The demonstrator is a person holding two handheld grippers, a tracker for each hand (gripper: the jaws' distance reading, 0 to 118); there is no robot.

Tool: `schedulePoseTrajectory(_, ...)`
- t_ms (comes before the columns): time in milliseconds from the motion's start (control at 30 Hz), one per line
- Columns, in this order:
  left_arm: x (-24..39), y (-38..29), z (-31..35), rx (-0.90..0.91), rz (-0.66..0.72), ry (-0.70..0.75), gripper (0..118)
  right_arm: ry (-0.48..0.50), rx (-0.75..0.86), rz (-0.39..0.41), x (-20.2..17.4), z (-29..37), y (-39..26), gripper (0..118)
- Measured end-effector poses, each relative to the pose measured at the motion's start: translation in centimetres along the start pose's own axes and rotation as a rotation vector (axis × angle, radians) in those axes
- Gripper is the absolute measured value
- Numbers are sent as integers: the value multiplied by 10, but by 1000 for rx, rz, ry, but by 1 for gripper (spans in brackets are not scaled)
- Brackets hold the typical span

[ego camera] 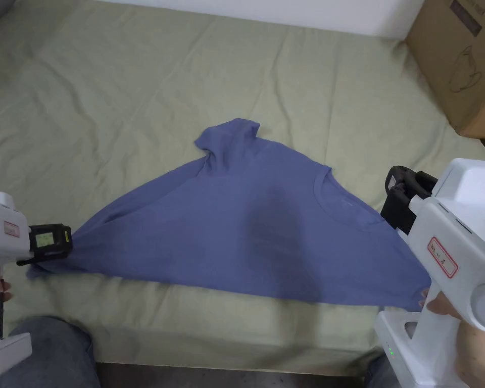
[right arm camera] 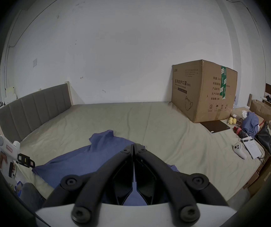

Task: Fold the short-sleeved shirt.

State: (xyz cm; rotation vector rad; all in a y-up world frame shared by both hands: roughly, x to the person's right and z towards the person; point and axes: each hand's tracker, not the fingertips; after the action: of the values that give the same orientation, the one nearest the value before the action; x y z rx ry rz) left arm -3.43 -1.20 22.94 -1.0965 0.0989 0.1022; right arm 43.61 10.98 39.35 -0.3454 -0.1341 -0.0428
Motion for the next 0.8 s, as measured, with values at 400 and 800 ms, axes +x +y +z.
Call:
schedulePoseTrajectory(400, 17, -10, -13, -20, 4, -61, 2, -5, -34, 12, -1, -2, -1, 0)
schedulePoseTrajectory(800, 18, -19, 54, 271, 101, -122, 1, 139, -293, 136, 3, -118, 75, 90)
